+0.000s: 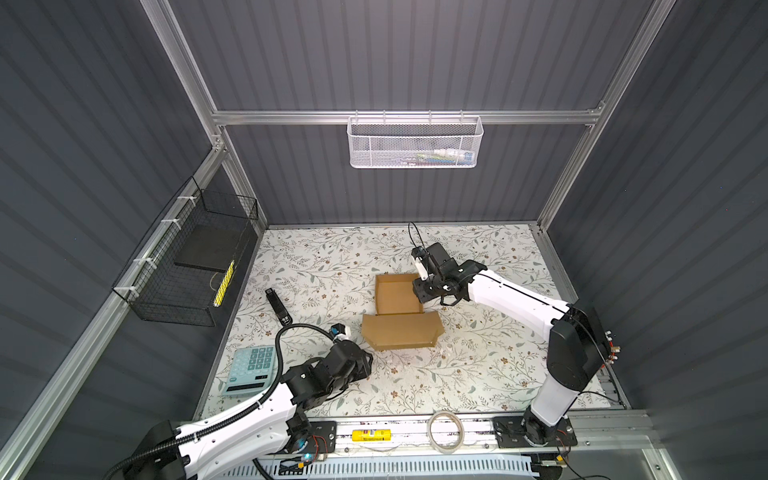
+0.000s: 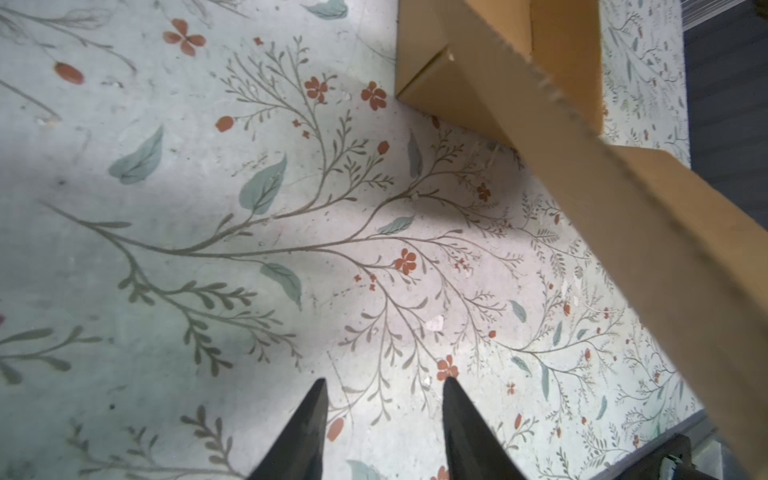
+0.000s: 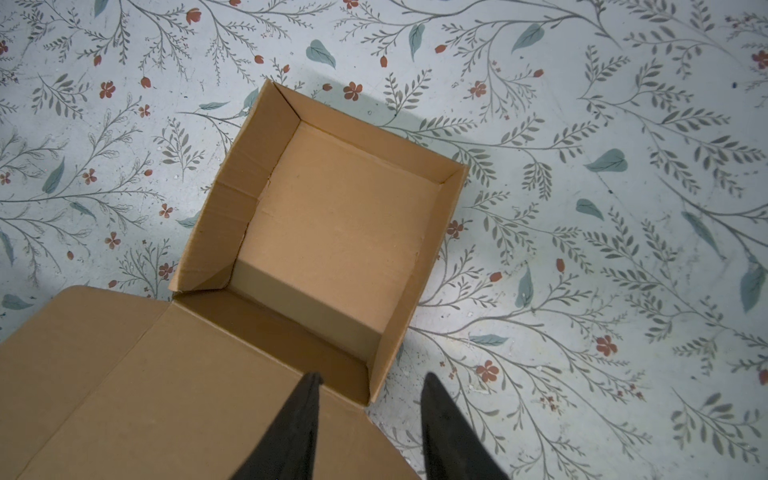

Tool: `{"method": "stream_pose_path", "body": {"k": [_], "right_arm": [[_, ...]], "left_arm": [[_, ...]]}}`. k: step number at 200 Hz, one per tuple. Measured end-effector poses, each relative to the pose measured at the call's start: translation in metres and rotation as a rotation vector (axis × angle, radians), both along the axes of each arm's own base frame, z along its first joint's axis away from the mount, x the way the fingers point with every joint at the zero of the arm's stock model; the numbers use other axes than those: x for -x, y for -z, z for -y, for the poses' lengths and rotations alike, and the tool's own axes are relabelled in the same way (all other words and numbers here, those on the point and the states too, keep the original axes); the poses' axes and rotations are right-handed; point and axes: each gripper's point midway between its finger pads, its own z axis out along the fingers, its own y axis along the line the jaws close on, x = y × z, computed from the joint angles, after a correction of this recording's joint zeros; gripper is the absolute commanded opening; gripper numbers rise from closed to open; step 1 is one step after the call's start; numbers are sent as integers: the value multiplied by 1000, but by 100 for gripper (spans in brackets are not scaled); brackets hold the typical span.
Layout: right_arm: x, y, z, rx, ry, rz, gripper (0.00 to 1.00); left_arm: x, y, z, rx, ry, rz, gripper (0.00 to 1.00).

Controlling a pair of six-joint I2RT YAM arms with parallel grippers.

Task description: Fold the paper box

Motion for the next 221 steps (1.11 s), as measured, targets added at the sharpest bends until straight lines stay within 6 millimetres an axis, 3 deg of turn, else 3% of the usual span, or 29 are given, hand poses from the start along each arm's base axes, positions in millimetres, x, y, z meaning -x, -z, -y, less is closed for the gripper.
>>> {"method": "stream_pose_path", "body": {"k": [73, 116, 174, 221], "right_arm": [[1, 12, -1, 22, -20, -21, 43], [3, 14, 0, 29, -31, -25, 43], [22, 45, 9, 59, -50, -100, 43], [28, 54, 7, 49, -79, -119, 43]], "left_arm": [[-4, -9, 34, 87, -7, 73, 49], [-13, -19, 34, 120, -49, 116, 51], [-22, -25, 25, 111, -111, 159, 55], [-28, -26, 17, 85, -155, 193, 57]]}}
